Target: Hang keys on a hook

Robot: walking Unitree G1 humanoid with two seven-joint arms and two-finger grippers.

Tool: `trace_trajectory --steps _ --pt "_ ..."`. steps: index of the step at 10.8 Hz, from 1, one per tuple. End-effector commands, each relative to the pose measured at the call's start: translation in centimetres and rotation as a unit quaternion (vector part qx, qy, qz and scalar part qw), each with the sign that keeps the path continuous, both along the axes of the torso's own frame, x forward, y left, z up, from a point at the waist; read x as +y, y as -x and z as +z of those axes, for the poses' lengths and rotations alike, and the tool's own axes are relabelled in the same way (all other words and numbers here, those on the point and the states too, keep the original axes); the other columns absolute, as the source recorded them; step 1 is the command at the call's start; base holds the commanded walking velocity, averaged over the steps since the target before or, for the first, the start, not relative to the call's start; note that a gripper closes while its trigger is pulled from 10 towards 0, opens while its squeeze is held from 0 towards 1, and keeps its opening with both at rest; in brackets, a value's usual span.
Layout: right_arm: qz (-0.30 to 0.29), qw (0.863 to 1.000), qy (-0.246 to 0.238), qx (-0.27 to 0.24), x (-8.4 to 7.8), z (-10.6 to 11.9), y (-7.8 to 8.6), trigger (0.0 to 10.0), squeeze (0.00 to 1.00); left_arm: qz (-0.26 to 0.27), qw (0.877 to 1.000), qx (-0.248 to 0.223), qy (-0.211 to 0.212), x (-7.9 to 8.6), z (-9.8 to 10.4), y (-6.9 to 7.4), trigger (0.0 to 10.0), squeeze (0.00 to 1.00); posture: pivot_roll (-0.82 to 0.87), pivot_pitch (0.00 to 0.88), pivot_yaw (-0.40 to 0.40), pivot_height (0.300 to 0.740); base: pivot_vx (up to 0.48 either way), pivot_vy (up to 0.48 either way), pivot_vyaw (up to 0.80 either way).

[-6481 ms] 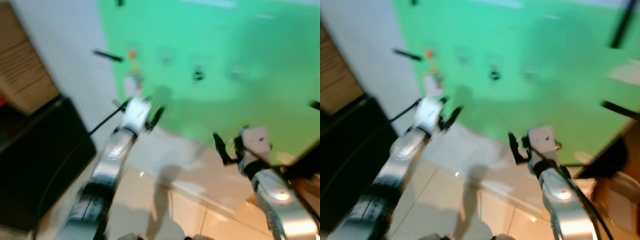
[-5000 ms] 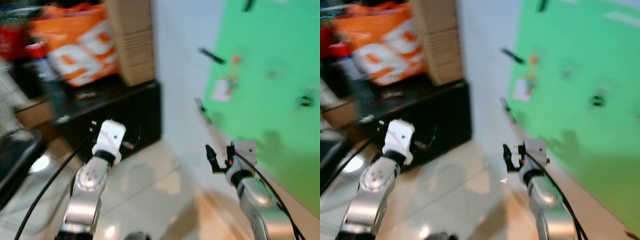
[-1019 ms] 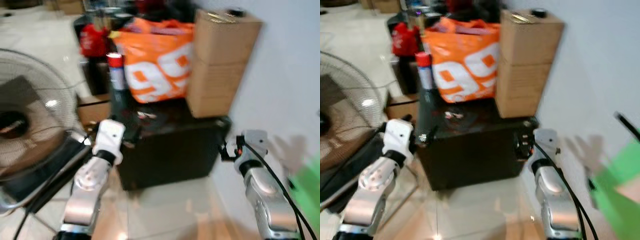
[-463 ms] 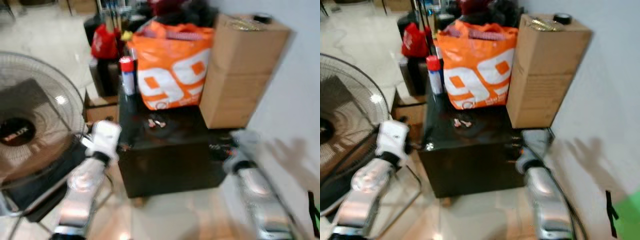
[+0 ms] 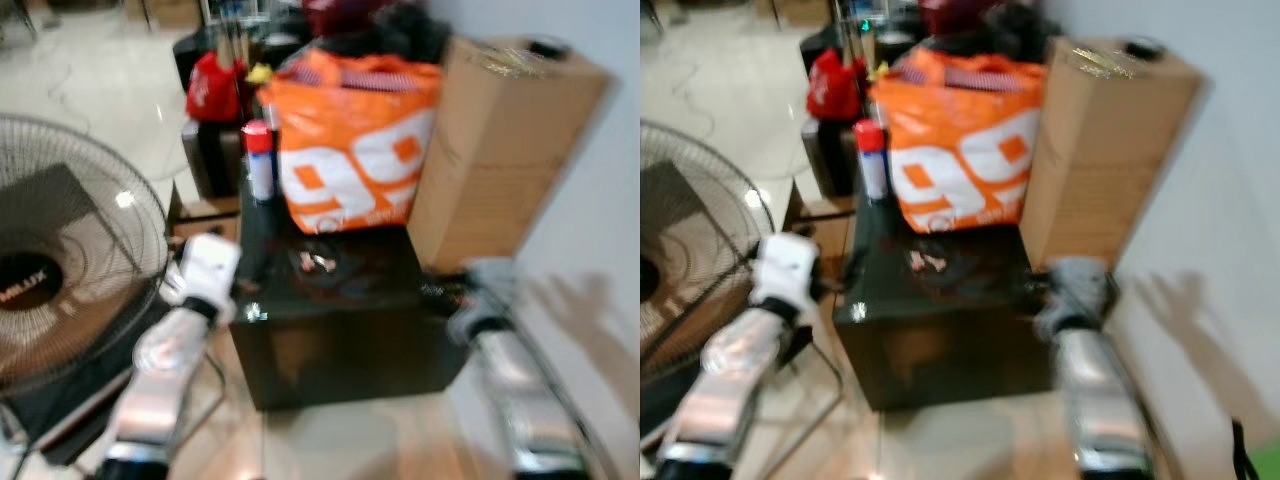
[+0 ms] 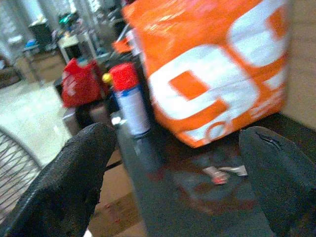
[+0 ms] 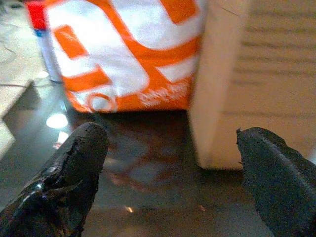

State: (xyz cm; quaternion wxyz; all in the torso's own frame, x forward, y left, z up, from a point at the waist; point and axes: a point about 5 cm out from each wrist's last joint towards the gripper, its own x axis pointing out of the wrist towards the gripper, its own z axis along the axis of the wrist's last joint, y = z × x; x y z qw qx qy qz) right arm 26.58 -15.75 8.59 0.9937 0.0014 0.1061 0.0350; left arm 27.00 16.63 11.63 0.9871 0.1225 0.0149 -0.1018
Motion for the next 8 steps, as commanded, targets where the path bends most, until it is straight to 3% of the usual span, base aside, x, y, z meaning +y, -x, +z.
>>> trace_trajectory --steps 1,3,5,8 --pt "-0.015 1.0 0.012 -0.003 -1.11 0.05 0.07 10.0 0.0 -0.008 1.0 -0.005 0.002 -0.55 0.22 -0.11 10.0 0.66 -0.02 0.0 0.016 0.74 0.334 0.0 0.0" --pt "0.001 0.999 0.031 -0.005 -1.13 0.1 -0.11 10.0 0.0 -0.015 1.0 -0.003 0.001 -0.84 0.15 0.0 10.0 0.66 -0.02 0.0 0.022 0.74 0.339 0.0 0.0" --pt "0.002 0.999 0.033 -0.005 -1.0 0.05 -0.16 10.0 0.0 -0.015 1.0 -0.003 0.0 -0.65 0.13 -0.11 10.0 0.66 -0.01 0.0 0.019 0.74 0.337 0.0 0.8" --pt "-0.007 0.999 0.031 -0.005 -1.25 0.08 -0.35 10.0 0.0 -0.015 1.0 -0.004 -0.001 -0.82 0.22 -0.17 10.0 0.65 -0.02 0.0 0.021 0.74 0.339 0.0 0.0"
